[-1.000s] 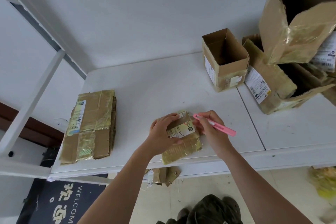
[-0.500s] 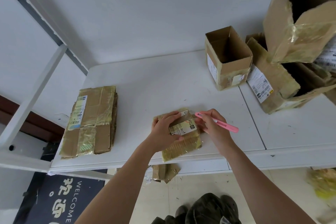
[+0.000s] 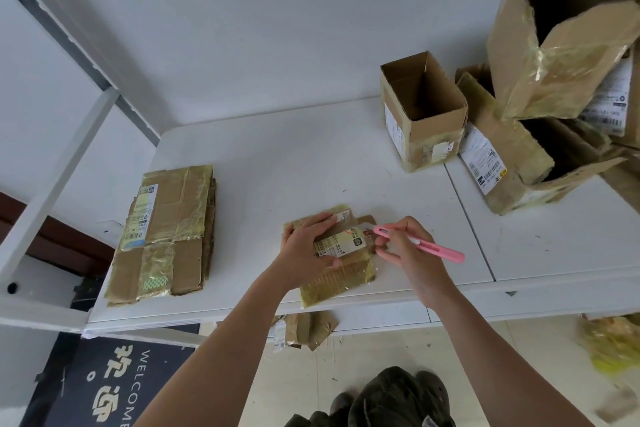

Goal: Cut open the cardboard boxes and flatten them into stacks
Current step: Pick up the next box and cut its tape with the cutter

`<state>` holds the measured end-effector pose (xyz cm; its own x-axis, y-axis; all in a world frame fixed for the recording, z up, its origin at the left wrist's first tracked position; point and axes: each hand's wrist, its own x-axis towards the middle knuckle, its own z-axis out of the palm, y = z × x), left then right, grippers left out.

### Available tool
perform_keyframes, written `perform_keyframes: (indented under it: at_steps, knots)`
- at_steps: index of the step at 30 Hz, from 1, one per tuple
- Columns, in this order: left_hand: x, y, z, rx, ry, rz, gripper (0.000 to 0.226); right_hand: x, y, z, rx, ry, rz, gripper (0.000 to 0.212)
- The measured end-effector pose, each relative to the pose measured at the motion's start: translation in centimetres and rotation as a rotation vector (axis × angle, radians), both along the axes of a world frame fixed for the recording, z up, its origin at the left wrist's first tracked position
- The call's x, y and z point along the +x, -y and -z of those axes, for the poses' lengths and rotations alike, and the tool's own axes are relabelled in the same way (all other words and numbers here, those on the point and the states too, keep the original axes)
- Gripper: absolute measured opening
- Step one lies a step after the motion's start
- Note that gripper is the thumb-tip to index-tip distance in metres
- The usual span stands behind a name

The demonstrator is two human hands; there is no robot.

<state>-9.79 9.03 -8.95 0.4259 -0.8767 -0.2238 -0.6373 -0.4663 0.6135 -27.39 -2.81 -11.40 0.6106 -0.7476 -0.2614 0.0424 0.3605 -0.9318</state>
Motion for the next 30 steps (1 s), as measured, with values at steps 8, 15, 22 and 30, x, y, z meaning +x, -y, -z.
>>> perform_keyframes:
  at_steps: [8, 15, 22, 30]
  knots:
    - [0.2, -0.1, 0.2, -0.005, -0.027, 0.003, 0.083, 1.9, -0.2, 0.0, -0.039, -0.008, 0.015, 0.007]
    - [0.3, 0.0, 0.4, -0.002, -0.049, -0.004, 0.083, 2.0, 0.3, -0.4, 0.008, -0.035, -0.018, 0.012]
    - [0.2, 0.1, 0.5, 0.017, -0.042, -0.001, 0.081, 0.8, 0.9, -0.1, -0.003, -0.058, -0.078, 0.013]
    - [0.3, 0.2, 0.5, 0.044, -0.021, 0.009, 0.083, -0.6, 0.7, 0.2, -0.012, -0.043, -0.106, 0.009]
